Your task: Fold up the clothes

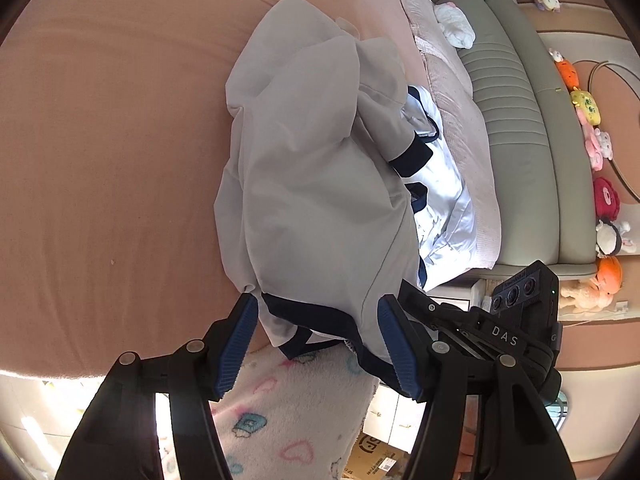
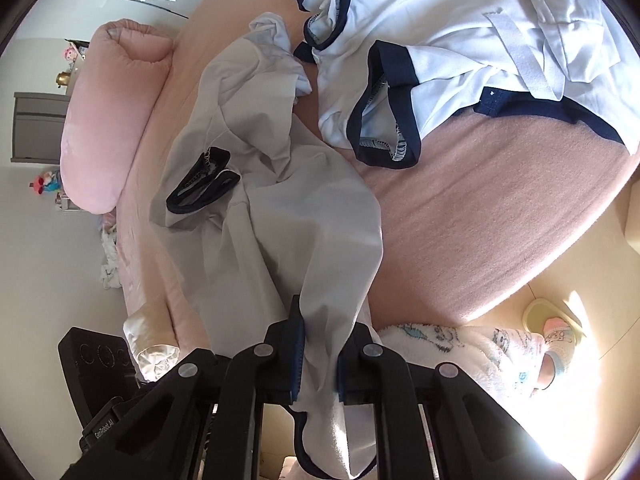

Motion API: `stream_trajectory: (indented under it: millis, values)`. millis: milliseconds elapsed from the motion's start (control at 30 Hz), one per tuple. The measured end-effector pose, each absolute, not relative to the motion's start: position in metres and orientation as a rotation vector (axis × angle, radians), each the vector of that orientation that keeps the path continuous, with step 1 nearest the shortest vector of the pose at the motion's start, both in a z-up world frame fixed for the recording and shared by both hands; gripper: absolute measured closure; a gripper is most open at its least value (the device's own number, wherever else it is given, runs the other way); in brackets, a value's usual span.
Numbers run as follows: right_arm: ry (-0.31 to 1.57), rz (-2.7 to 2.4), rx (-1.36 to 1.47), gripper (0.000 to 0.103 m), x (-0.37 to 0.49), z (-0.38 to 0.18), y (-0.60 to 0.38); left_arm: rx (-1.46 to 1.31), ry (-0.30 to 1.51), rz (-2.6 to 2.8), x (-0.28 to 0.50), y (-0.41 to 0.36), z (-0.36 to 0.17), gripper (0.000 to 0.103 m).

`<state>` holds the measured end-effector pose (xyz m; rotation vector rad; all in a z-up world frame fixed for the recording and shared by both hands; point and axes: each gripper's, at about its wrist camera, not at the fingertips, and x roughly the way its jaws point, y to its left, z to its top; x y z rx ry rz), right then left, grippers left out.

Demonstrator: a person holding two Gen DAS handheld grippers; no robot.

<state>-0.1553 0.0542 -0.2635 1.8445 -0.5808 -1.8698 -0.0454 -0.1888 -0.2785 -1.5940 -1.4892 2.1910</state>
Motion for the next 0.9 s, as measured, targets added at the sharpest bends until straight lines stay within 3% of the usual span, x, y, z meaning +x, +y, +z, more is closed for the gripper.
stream_trajectory:
  millis: [267,333,367,400,900]
  values:
    - [-0.415,-1.901,1.784,0.092,-0.149,-0.236,0.021,-1.532,-1.538,2.276,-0.049,-0.197,-0.283,0.044]
    - [-0.373,-1.909,1.775,0.092,-0.149,-0.232,0.013,-1.533,-1.52,2.315,-0.05,-0.198,-0.283,0.06]
    - [-0.359,-1.911,1.778,0.092,-0.146,-0.231,0.008,-1.533,-1.51,2.335,-0.05,-0.198,-0.282,0.079]
    - [-0.346,-1.911,1.783,0.092,-0.145,-0.232,0.003,-1.534,-1.5,2.355,-0.051,-0.198,-0.282,0.085]
    - [-0.162,-1.877,1.82,0.092,-0.14,-0.234,-0.072,-1.472,-1.558,2.4,-0.035,-0.236,-0.28,0.09]
